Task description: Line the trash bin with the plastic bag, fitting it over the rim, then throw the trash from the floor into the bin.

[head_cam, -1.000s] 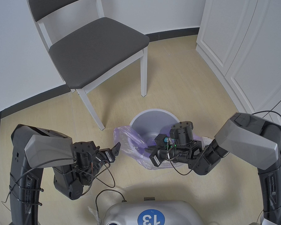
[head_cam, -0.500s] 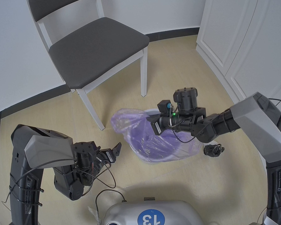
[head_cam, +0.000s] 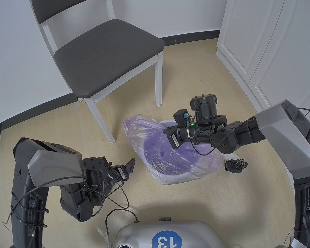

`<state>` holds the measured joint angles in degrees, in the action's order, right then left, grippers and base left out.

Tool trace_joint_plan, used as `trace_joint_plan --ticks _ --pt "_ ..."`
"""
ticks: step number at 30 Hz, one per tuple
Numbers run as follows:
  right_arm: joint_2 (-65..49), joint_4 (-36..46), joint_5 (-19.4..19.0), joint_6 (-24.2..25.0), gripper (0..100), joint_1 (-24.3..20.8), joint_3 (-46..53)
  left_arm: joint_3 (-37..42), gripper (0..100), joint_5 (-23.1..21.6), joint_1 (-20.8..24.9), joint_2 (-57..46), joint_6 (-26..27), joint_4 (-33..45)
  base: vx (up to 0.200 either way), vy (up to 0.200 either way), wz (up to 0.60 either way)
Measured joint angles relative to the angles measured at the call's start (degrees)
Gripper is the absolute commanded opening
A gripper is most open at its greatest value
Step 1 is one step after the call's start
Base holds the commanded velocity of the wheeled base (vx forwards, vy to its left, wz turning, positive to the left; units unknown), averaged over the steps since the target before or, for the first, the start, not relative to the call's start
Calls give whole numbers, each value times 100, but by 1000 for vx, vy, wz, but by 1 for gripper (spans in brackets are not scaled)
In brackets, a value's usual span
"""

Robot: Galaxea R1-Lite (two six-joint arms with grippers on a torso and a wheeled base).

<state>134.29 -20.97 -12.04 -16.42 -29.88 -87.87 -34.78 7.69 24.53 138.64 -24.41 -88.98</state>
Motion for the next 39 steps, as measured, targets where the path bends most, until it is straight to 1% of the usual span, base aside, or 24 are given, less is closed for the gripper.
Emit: trace_joint_plan --ticks 4,8,12,16,22,31,36,39 --pt "-122 -279 6 -68 0 -66 488 11 100 27 0 -20 0 0 0 0 0" --pt "-212 -733 34 -112 0 -160 965 16 100 38 9 -30 -2 2 0 0 0" --pt "-271 -981 138 -134 0 -388 1423 16 100 45 16 -44 -2 0 0 0 0" --pt "-321 -1029 182 -119 0 -619 1703 22 100 54 27 -66 -2 0 0 0 0" --pt "-378 -1102 187 -88 0 -812 1814 20 100 56 41 -91 -2 2 0 0 0" --pt "-579 -1012 193 -99 0 -788 1755 160 100 13 66 -308 0 5 0 0 0" --pt "-675 -675 195 -99 0 -768 1751 301 100 -26 63 -540 0 5 0 0 0" --pt "-660 -623 241 -108 0 -794 1770 369 100 -37 99 -675 5 2 0 0 0"
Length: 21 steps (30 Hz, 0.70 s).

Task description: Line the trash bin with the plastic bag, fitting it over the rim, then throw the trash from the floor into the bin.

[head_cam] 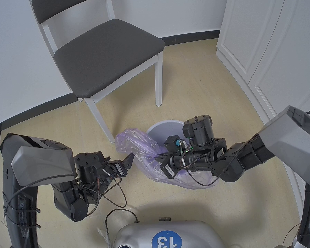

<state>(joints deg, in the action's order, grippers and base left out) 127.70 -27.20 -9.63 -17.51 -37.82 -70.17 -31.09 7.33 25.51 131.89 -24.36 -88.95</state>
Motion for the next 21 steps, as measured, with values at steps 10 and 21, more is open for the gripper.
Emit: trace_joint_plan --ticks 10,21 --pt "645 11 405 -15 0 -2 -645 91 100 -11 59 -311 5 0 0 0 0" --pt "1100 -66 424 156 100 15 -1193 105 100 -5 85 -400 13 0 0 0 0"
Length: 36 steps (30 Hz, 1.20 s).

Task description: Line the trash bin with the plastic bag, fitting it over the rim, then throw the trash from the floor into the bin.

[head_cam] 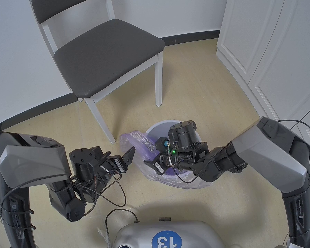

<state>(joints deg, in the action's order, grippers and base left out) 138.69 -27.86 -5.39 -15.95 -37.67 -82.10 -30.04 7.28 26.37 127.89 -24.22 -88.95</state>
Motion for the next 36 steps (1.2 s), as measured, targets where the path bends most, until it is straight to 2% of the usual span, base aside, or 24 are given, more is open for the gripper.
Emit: trace_joint_plan --ticks 8,16,19,36 --pt "-678 -145 -9 45 100 112 763 -4 100 -6 -11 26 0 -2 0 0 0" --pt "-1008 -703 -63 -775 100 848 1670 -9 100 -2 4 135 0 -2 0 0 0" --pt "-1011 -764 -112 -894 100 984 1860 -22 100 -2 9 194 0 -2 0 0 0" --pt "-405 -962 -121 -1126 100 1041 1587 -26 100 0 -2 271 0 -2 0 0 0"
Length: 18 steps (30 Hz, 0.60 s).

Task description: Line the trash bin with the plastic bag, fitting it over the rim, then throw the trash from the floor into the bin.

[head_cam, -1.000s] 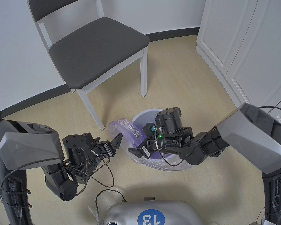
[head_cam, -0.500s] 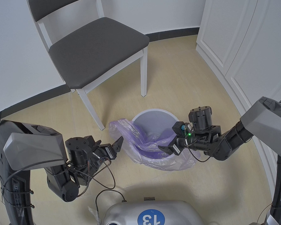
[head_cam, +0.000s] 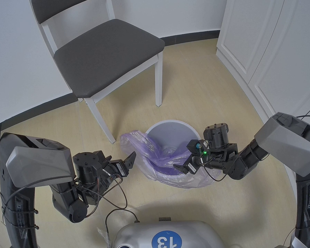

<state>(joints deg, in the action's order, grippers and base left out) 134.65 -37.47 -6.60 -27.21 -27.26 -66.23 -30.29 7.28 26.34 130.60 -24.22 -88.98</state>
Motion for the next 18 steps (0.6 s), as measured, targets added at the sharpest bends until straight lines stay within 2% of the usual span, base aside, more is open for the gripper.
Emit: trace_joint_plan --ticks 7,18 --pt "-85 -152 -2 -16 100 -79 323 4 100 5 -5 -28 0 0 0 0 0" --pt "-232 -965 -2 -344 100 -149 902 15 100 11 4 -26 0 0 0 0 0"
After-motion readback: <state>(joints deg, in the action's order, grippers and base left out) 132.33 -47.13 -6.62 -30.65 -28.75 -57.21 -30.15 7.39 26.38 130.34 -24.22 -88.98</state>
